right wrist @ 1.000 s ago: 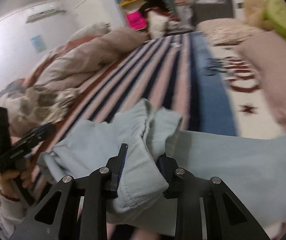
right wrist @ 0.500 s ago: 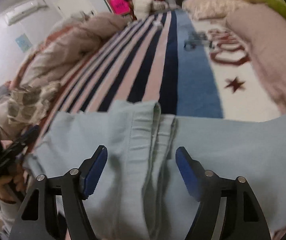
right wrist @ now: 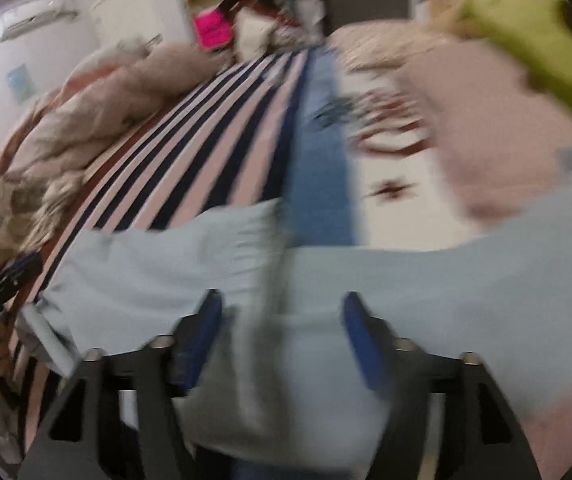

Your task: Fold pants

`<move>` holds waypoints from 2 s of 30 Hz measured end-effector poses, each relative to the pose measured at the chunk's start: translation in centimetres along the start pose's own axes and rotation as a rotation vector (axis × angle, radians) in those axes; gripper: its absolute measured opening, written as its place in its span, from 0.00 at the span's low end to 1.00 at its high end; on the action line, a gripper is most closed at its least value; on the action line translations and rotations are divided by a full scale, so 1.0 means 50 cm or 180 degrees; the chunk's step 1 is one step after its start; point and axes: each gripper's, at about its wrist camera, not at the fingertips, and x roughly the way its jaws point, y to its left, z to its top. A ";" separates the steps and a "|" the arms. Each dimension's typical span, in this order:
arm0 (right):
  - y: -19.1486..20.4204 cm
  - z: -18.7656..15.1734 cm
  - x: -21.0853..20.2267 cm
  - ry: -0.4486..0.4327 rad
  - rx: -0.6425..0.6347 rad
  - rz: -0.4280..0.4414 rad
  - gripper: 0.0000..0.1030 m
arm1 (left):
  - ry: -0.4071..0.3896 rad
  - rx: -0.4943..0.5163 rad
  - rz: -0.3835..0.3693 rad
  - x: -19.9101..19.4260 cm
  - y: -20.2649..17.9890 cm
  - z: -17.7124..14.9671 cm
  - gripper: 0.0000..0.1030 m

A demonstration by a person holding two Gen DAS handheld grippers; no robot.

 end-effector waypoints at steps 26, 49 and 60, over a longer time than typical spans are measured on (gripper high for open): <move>-0.257 0.053 -0.119 -0.0446 0.0437 -0.1319 0.06 | -0.0192 -0.0076 0.0008 -0.031 0.005 0.008 0.68; 0.276 0.014 0.082 0.0300 -0.1113 0.1274 0.08 | -0.0193 -0.0175 0.0041 -0.032 0.019 0.011 0.68; 0.178 0.036 0.016 0.0025 -0.0951 0.1829 0.48 | -0.0003 -0.0114 -0.0597 -0.025 -0.085 0.030 0.72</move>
